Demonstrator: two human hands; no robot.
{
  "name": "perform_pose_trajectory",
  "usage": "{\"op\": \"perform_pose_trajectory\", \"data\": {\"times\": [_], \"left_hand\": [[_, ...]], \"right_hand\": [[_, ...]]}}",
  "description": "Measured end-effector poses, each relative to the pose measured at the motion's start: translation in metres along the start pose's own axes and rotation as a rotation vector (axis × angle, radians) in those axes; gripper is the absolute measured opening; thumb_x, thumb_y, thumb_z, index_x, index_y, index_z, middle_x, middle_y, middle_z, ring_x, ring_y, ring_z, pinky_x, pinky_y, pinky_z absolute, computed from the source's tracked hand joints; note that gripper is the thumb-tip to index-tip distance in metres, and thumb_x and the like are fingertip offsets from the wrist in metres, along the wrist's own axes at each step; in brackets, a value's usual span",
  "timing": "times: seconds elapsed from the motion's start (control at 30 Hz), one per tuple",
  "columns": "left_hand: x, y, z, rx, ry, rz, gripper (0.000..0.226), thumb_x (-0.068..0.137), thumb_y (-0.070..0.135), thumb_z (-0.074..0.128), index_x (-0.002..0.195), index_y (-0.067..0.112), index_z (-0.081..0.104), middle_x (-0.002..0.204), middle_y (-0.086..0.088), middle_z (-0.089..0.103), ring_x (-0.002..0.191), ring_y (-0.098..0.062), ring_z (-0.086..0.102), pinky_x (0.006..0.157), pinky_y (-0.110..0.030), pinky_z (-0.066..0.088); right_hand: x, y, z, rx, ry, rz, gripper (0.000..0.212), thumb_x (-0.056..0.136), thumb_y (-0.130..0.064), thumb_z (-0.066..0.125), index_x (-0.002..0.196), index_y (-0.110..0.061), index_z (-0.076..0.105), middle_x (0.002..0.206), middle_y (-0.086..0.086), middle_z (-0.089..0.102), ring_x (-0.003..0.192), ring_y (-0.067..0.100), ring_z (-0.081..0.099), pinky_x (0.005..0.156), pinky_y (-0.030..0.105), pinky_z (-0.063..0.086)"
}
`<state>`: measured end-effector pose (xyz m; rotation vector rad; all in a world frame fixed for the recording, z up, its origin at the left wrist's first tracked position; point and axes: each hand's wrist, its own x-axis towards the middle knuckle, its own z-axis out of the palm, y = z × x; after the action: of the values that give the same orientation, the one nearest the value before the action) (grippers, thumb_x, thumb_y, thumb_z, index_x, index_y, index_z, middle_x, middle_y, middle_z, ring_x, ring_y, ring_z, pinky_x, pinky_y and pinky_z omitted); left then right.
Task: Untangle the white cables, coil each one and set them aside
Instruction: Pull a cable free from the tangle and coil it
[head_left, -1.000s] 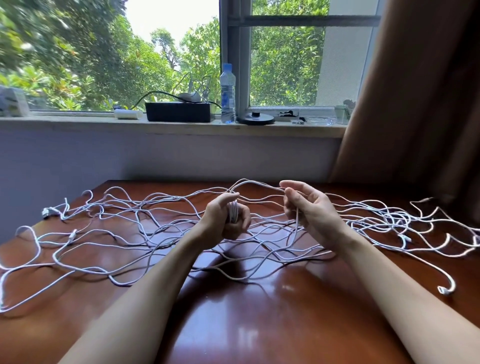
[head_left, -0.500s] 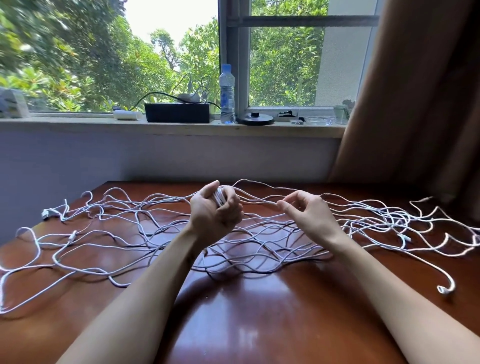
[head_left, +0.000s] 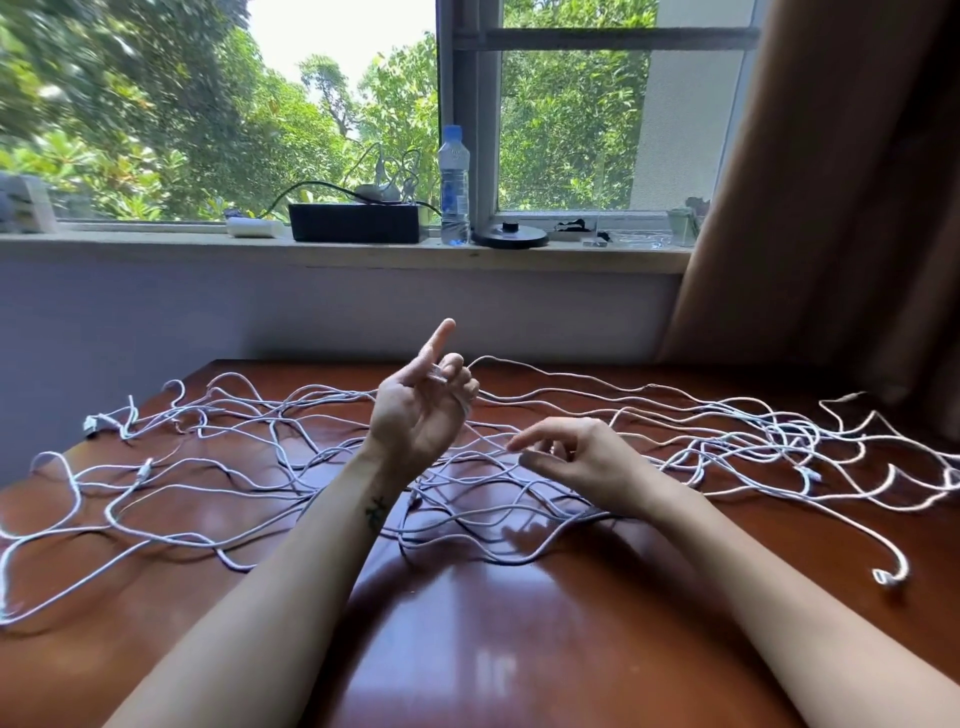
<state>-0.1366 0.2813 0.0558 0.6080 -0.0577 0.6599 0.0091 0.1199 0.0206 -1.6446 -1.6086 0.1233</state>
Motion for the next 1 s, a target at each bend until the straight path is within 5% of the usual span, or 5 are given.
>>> {"op": "perform_pose_trajectory", "data": {"times": [0.23, 0.53, 0.63, 0.73, 1.0], "left_hand": [[0.01, -0.014, -0.007, 0.498, 0.063, 0.209, 0.039, 0.11, 0.026, 0.028, 0.144, 0.019, 0.044, 0.064, -0.003, 0.052, 0.058, -0.01, 0.047, 0.07, -0.026, 0.041], [0.002, -0.021, -0.017, 1.061, -0.005, 0.424, 0.029, 0.108, 0.014, 0.041, 0.128, 0.009, 0.061, 0.068, -0.012, 0.049, 0.067, -0.024, 0.045, 0.071, -0.037, 0.04], [0.001, -0.021, -0.016, 1.145, 0.014, 0.476, 0.025, 0.108, 0.01, 0.042, 0.116, 0.005, 0.065, 0.067, -0.012, 0.048, 0.064, -0.025, 0.042, 0.064, -0.04, 0.037], [0.003, -0.019, -0.022, 1.241, 0.023, 0.511, 0.024, 0.106, 0.009, 0.044, 0.106, 0.01, 0.067, 0.066, -0.009, 0.05, 0.063, -0.023, 0.043, 0.06, -0.039, 0.037], [-0.007, -0.018, -0.02, 1.441, -0.031, 0.379, 0.043, 0.109, 0.023, 0.041, 0.07, 0.018, 0.06, 0.057, -0.01, 0.05, 0.046, -0.009, 0.044, 0.052, -0.017, 0.039]], "right_hand": [[0.0, -0.011, 0.006, 0.173, -0.036, 0.043, 0.016, 0.093, -0.019, 0.073, 0.108, -0.023, 0.079, 0.06, -0.009, 0.056, 0.052, 0.006, 0.044, 0.053, 0.022, 0.038], [-0.002, -0.027, 0.005, 0.692, -0.109, 0.144, 0.028, 0.098, -0.002, 0.06, 0.125, -0.009, 0.063, 0.104, 0.018, 0.068, 0.076, 0.024, 0.069, 0.069, 0.036, 0.06], [-0.001, -0.029, -0.002, 0.723, -0.152, 0.214, 0.026, 0.099, -0.008, 0.061, 0.125, -0.008, 0.061, 0.099, 0.015, 0.071, 0.054, 0.018, 0.057, 0.045, 0.025, 0.047], [0.0, -0.027, -0.007, 0.691, -0.143, 0.246, 0.018, 0.099, -0.007, 0.059, 0.116, -0.008, 0.065, 0.089, 0.014, 0.069, 0.046, 0.013, 0.04, 0.04, 0.015, 0.025], [0.002, -0.023, -0.022, 0.653, 0.048, 0.202, 0.016, 0.097, -0.002, 0.059, 0.111, -0.006, 0.064, 0.09, 0.013, 0.07, 0.049, 0.011, 0.041, 0.041, 0.017, 0.028]]}}
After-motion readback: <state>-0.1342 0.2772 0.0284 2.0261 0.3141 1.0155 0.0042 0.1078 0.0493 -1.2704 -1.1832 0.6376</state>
